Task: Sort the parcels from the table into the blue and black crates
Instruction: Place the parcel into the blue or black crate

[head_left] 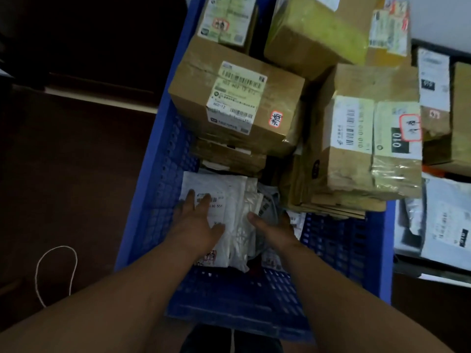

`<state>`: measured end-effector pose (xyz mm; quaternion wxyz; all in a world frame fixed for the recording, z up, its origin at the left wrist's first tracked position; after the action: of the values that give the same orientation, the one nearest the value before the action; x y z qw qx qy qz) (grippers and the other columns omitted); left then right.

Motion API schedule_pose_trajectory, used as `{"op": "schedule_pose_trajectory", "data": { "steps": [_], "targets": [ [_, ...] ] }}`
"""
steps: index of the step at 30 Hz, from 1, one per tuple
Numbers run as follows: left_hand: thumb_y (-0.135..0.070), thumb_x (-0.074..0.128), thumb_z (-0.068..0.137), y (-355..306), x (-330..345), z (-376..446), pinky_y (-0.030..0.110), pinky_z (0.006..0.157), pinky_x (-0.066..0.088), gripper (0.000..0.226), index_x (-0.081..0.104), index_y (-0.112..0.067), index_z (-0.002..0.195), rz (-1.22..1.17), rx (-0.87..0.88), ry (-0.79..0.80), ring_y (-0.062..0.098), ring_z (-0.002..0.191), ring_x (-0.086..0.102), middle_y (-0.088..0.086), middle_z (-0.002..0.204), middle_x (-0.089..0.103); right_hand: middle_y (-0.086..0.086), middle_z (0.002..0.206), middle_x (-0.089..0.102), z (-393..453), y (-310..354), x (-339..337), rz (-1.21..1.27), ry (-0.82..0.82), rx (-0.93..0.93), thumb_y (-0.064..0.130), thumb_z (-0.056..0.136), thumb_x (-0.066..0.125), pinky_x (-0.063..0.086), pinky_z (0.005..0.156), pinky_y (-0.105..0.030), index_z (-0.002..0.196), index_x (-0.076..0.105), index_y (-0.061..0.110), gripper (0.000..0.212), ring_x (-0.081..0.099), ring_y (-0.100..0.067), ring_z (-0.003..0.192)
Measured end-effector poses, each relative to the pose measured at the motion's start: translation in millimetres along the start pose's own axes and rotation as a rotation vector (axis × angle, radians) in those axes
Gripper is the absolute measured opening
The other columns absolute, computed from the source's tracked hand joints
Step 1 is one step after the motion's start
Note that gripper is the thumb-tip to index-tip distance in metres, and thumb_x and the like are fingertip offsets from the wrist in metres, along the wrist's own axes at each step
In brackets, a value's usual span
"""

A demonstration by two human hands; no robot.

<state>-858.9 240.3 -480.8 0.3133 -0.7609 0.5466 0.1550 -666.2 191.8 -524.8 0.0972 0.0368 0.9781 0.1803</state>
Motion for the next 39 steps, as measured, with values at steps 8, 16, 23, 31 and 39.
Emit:
{"op": "schedule_pose_trajectory", "data": {
  "steps": [8,16,23,31,39],
  "targets": [
    [-0.063,0.049,0.091,3.1,13.6,22.4,0.038,0.122,0.005,0.084,-0.003,-0.041,0.153,0.032,-0.021,0.087,0.025,0.149,-0.002,-0.008,0.162,-0.013,0.000,0.156,0.035,23.5,-10.3,40.2,0.189,0.228,0.007,0.072,0.058,0.074,0.039,0.111,-0.046,0.156,0.018,0.033,0.120,0.044,-0.024,0.134],
    [-0.066,0.049,0.087,-8.6,30.3,5.0,0.042,0.114,0.028,0.081,0.007,-0.043,0.153,0.236,0.099,0.009,0.023,0.139,0.015,-0.009,0.160,0.002,0.001,0.144,0.048,18.5,-18.7,24.4,-0.006,0.373,0.009,0.041,0.090,0.065,0.040,0.108,-0.035,0.149,0.036,0.024,0.069,0.048,-0.017,0.124],
    [-0.063,0.055,0.086,-15.6,31.4,19.3,0.048,0.117,0.024,0.088,0.003,-0.041,0.154,0.289,0.053,0.102,0.028,0.142,0.009,-0.005,0.160,-0.004,-0.011,0.131,0.051,31.7,-40.2,-22.3,-0.277,-0.295,-0.066,0.027,0.091,0.054,0.044,0.103,-0.041,0.135,0.049,0.017,0.045,0.049,-0.033,0.122],
    [-0.063,0.060,0.084,-25.8,37.3,29.1,0.048,0.109,0.036,0.096,0.001,-0.032,0.153,0.437,0.073,0.076,0.029,0.139,0.013,0.006,0.156,-0.003,-0.009,0.163,0.004,90.9,-77.7,-37.1,-0.319,-0.128,0.252,0.030,0.088,0.067,0.029,0.117,-0.039,0.157,-0.009,0.017,0.103,0.018,-0.035,0.147],
    [-0.064,0.059,0.083,-26.4,40.1,35.5,0.046,0.099,0.042,0.096,0.002,-0.027,0.152,0.565,0.073,0.052,0.030,0.138,0.017,0.008,0.154,0.002,-0.005,0.162,-0.004,87.3,-69.6,-14.9,-0.540,0.011,0.169,0.051,0.094,0.054,0.013,0.122,-0.040,0.156,-0.011,0.016,0.097,0.007,-0.032,0.150]
  ]
}}
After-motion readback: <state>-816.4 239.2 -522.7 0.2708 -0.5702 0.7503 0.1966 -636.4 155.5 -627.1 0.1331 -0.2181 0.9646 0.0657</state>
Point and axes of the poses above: each hand's wrist, its own z-axis towards the middle knuckle, its own x-axis out of the palm, y = z × x, the point moved 2 cm from there along z, towards the middle knuckle
